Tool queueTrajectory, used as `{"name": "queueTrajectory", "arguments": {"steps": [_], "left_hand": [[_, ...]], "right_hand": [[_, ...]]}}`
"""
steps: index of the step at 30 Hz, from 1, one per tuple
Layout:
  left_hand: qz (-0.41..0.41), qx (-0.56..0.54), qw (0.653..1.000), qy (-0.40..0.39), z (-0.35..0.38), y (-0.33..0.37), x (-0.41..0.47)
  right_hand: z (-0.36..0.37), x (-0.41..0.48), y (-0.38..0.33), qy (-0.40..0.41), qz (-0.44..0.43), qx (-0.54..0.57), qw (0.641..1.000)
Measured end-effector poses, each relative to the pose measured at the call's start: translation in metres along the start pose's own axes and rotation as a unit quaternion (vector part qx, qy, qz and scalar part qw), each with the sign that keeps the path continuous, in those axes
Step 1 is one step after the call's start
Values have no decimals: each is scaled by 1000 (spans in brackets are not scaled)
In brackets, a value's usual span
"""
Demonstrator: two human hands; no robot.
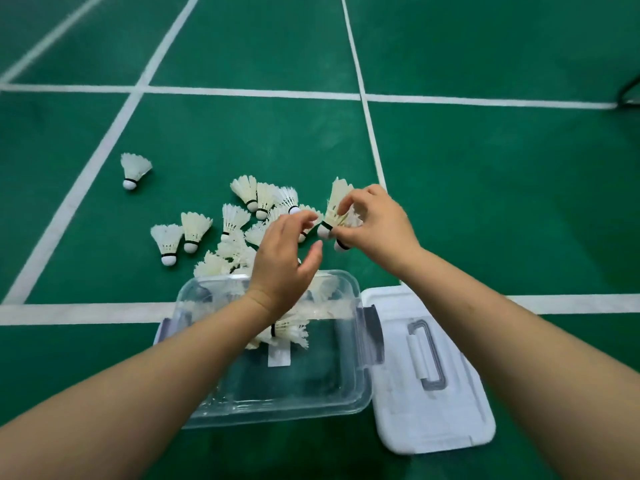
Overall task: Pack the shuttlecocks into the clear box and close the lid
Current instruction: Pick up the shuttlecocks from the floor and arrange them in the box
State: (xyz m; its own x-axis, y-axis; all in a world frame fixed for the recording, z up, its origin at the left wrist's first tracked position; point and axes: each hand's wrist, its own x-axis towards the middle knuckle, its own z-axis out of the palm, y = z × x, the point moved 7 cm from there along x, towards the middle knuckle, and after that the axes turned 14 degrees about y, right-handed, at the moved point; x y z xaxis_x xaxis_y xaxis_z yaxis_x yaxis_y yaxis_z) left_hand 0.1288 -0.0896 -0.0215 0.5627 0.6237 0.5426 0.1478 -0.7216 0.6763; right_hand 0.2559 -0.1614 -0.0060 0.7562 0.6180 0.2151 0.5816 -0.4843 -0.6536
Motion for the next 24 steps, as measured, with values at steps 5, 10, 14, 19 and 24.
{"name": "queueTrajectory", "arguments": {"steps": [5, 10, 14, 19, 24], "left_hand": [[4, -36, 999, 14, -34, 30, -14], [-73, -39, 992, -97, -35, 30, -34], [-162, -89, 971, -154, -27, 9, -54], [-241, -165, 941, -174, -18, -16, -59], [-228, -87, 961, -133, -19, -39, -65]], "right_hand": [[-36, -49, -36, 6, 16, 69, 997], [-32, -90, -43, -24, 15, 85, 996], [-10, -110, -41, -61, 6, 105, 993], [7, -116, -31, -118, -29, 104, 987], [1, -109, -15, -52, -7, 118, 992]]}}
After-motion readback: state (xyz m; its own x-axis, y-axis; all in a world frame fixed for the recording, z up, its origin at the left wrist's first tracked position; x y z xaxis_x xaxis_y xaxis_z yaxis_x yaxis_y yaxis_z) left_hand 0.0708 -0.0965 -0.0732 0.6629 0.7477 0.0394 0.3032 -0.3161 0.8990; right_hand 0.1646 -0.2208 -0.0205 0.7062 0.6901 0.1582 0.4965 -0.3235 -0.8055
